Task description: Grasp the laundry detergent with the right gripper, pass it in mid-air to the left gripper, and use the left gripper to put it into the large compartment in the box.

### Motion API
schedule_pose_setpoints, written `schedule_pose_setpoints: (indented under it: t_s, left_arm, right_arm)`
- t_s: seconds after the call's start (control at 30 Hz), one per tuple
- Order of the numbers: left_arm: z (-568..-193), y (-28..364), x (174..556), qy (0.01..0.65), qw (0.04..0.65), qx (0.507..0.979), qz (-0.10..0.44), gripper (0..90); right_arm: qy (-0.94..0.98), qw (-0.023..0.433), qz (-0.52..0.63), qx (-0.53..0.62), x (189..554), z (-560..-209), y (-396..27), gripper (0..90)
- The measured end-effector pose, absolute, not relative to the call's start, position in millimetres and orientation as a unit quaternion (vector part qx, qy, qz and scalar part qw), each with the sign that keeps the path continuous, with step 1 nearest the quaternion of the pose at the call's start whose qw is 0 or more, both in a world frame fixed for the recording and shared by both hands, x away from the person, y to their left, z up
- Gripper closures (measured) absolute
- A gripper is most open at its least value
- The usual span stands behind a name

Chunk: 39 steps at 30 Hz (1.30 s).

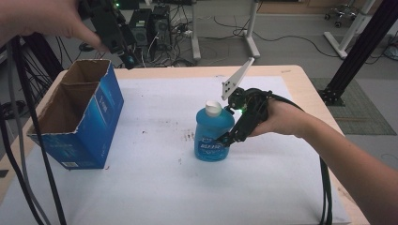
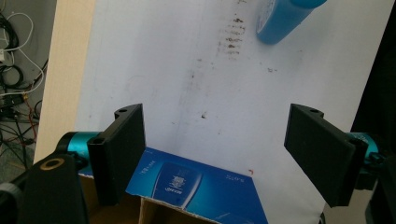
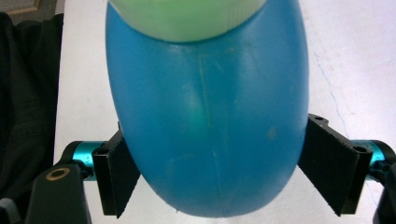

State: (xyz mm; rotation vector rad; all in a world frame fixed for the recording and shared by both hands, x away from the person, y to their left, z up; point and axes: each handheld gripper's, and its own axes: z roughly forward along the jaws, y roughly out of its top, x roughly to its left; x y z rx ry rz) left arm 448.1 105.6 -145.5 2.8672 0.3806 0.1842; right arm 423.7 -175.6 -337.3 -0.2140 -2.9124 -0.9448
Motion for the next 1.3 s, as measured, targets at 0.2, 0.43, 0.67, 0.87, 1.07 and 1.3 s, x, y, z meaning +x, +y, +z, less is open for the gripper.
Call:
schedule_pose_setpoints:
  t_s: [0.2,0.43,0.67,0.87,1.07,1.3]
  left_arm:
    - [-145.6,105.6,447.2,0.134,0.124,0.981,0.063,20.7]
    - [-145.8,106.3,446.4,0.135,0.125,0.981,0.064,20.7]
    - [-145.7,106.0,446.9,0.132,0.120,0.982,0.064,20.8]
    - [-146.0,105.5,446.9,0.132,0.121,0.982,0.064,20.7]
    - [-145.8,106.1,446.9,0.132,0.120,0.982,0.064,20.8]
    - [-146.1,105.8,446.6,0.133,0.122,0.982,0.064,20.7]
  right_arm:
    - [-0.949,0.033,-0.306,-0.069,423.2,-337.2,-176.0,19.2]
    - [-0.949,0.029,-0.306,-0.070,422.7,-337.7,-175.0,19.8]
    - [-0.948,0.028,-0.310,-0.066,423.4,-336.5,-177.2,27.3]
    - [-0.947,0.028,-0.312,-0.063,423.0,-337.4,-176.9,31.2]
    - [-0.948,0.030,-0.311,-0.060,422.7,-338.8,-176.0,33.3]
    - [-0.948,0.032,-0.310,-0.059,422.5,-340.4,-175.8,36.1]
